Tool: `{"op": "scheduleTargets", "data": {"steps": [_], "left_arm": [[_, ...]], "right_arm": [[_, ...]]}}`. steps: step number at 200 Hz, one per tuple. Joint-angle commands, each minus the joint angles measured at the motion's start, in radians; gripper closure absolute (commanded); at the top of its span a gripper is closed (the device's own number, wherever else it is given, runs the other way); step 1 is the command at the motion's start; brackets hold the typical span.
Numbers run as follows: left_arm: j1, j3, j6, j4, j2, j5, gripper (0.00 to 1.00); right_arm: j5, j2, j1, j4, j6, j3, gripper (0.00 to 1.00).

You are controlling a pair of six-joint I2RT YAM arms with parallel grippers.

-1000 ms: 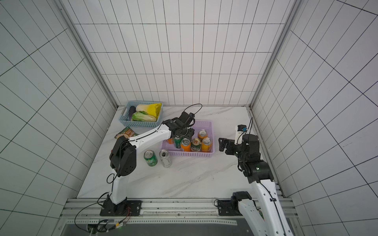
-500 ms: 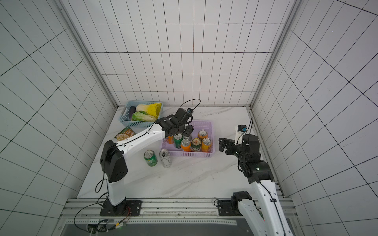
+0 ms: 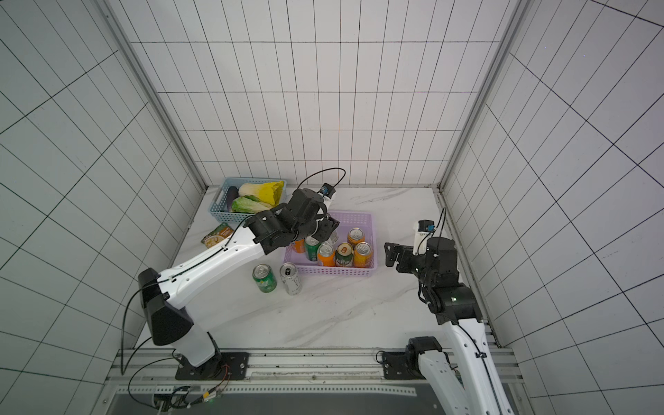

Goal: Take out the drinks from the basket
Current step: Pick up the drink from the basket, then place the drink at the center of the board.

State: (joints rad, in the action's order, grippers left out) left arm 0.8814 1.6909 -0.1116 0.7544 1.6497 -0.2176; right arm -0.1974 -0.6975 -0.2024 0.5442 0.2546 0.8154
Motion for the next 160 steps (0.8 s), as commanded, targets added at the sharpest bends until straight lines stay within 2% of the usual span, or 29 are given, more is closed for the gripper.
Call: {"op": "scheduleTargets", "data": {"steps": [1,71,160], "left_arm": [[0.025,-0.021,0.01,-0.046,-0.084,-0.038,0.51],[0.113,-0.128,-0.016,-0.017,-0.215,-0.067,0.51],[0.163,-0.277,-0.074,-0.002,-0.277,-0.053,0.51]], "right_arm": [[0.008,0.01,0.009,0.008,0.0,0.022,0.01],[0.005,0.005,0.008,0.007,0.005,0.024,0.01],[0.001,-0.005,0.008,0.002,0.006,0.031,0.0]]}}
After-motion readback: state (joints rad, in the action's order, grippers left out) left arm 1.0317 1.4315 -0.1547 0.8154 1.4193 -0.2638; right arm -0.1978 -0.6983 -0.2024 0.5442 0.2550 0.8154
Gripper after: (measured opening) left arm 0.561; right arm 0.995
